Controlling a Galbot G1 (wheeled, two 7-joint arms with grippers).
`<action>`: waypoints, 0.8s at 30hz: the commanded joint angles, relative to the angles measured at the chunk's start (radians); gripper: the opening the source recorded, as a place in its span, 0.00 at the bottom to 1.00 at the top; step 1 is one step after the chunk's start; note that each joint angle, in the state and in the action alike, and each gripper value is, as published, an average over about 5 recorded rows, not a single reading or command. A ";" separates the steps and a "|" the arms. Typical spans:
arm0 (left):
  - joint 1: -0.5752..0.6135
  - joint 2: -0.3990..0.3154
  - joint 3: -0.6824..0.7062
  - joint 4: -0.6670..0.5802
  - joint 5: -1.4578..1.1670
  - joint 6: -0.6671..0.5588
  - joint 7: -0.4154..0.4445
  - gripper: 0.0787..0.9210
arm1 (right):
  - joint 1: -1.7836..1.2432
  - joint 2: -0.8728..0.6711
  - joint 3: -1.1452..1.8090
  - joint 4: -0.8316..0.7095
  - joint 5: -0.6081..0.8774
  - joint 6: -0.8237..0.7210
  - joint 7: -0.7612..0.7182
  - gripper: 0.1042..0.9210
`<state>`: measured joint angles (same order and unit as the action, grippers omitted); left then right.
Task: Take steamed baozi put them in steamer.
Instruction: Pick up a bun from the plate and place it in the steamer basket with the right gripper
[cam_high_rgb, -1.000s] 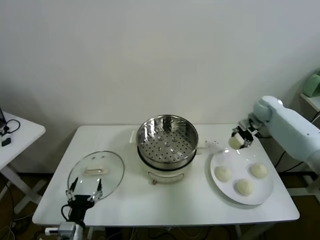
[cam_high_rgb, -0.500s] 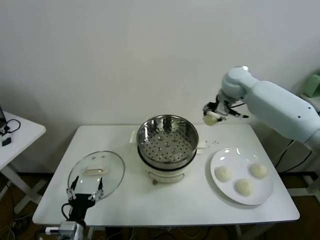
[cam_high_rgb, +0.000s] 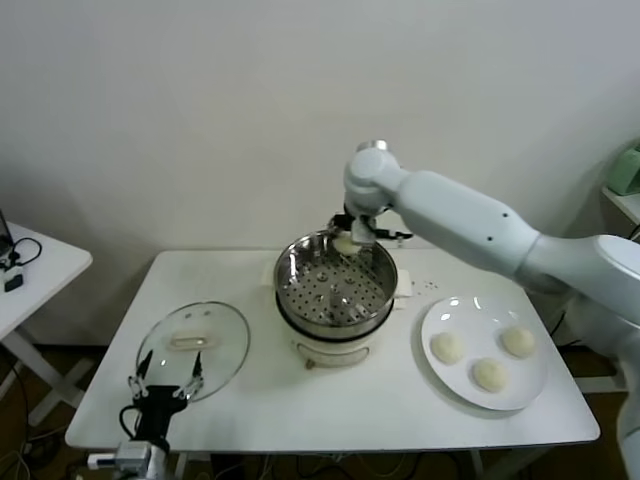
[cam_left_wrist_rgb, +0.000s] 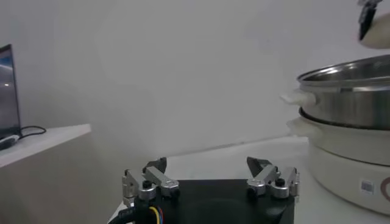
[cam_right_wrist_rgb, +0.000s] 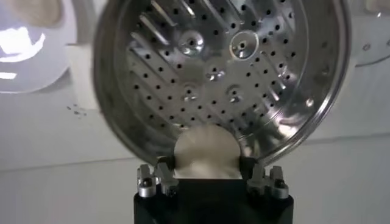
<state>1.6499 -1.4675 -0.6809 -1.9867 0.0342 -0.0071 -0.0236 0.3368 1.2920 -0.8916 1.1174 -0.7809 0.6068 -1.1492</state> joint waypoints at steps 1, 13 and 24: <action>0.012 -0.002 -0.006 0.004 -0.005 -0.007 -0.004 0.88 | -0.059 0.134 0.013 -0.164 -0.133 0.039 0.022 0.70; 0.010 -0.003 -0.011 0.022 -0.012 -0.010 -0.004 0.88 | -0.107 0.125 0.023 -0.188 -0.146 0.042 0.030 0.73; 0.008 -0.009 -0.011 0.026 -0.015 -0.006 -0.008 0.88 | -0.121 0.128 0.029 -0.195 -0.162 0.047 0.036 0.75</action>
<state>1.6585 -1.4732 -0.6921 -1.9636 0.0198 -0.0148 -0.0308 0.2287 1.4060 -0.8650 0.9420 -0.9224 0.6493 -1.1161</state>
